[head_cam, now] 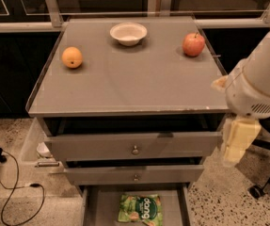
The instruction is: Pick green rice chip bag from bottom drawer and place on counter
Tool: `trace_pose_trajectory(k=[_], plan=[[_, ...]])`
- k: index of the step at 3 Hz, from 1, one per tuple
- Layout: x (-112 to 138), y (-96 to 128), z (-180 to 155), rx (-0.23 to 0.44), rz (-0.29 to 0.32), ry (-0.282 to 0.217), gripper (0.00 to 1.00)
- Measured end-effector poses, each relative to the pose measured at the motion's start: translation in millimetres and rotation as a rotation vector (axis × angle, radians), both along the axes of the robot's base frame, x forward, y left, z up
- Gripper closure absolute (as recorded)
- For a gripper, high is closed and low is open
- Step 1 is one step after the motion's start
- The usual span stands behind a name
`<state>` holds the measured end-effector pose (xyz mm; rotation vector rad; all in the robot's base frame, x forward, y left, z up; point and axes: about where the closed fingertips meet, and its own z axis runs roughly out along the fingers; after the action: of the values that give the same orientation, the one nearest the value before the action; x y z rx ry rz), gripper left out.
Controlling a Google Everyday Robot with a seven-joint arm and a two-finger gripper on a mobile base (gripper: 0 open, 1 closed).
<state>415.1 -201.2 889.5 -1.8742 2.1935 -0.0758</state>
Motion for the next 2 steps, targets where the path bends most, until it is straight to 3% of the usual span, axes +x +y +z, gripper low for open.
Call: trace_pose_trajectory(k=[2], plan=[[-28.8,-13.8,-118.4,-0.020,0.062,0.011,0.00]])
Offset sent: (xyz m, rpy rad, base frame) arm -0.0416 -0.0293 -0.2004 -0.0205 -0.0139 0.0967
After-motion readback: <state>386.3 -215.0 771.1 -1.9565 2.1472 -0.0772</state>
